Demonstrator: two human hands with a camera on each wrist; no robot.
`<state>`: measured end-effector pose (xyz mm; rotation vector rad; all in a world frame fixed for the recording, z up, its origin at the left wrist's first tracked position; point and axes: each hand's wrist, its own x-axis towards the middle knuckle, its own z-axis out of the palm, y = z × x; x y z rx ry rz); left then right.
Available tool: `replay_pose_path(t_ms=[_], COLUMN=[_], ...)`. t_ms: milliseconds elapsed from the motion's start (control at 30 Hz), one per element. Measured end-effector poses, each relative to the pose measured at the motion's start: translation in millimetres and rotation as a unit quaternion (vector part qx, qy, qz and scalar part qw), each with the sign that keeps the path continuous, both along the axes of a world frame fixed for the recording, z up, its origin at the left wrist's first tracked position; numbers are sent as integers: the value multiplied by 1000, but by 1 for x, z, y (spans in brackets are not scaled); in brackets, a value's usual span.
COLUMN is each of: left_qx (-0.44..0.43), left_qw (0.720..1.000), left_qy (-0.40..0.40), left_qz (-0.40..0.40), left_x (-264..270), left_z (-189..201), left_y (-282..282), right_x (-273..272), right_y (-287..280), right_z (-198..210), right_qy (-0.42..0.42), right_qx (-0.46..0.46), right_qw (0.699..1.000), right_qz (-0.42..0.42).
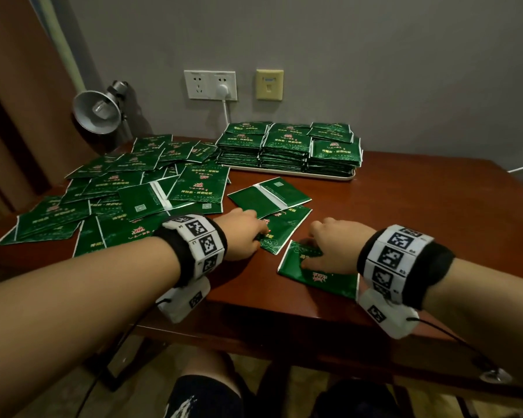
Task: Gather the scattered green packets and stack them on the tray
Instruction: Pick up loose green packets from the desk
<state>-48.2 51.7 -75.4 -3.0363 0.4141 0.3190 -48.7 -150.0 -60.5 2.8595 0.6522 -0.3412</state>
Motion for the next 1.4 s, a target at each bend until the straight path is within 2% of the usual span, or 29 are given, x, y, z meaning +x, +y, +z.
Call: replay_pose_path(t_ms=[100,267,433,567,1033,1233,1400], left_qx=[-9,-5,-18,-19,-40,-154,-335], left_qw=[998,990,986,983,980,966,926], left_qy=[-7,18,22,31,73,97,38], left_qz=[55,141,161,178,183,181,172], left_x=[10,30,36,36,45,44,39], left_z=[-4,-7,-6,-7,10,14,6], left_y=[-5,-6,-8,-10,-13,-8,1], right_x=[4,10,32,44,56,58,61], right_y=[9,15,13,4,-1,-2,-1], right_z=[4,5,6,3,-10,-12,-14], right_qy=[47,75,24,47,66,70,71], right_qx=[12,-37,-44,-38,-15,-4,-11], right_qw=[999,996,998,994,993,993,992], right_qz=[-20,-16,-41,-95,-100,-99,-101])
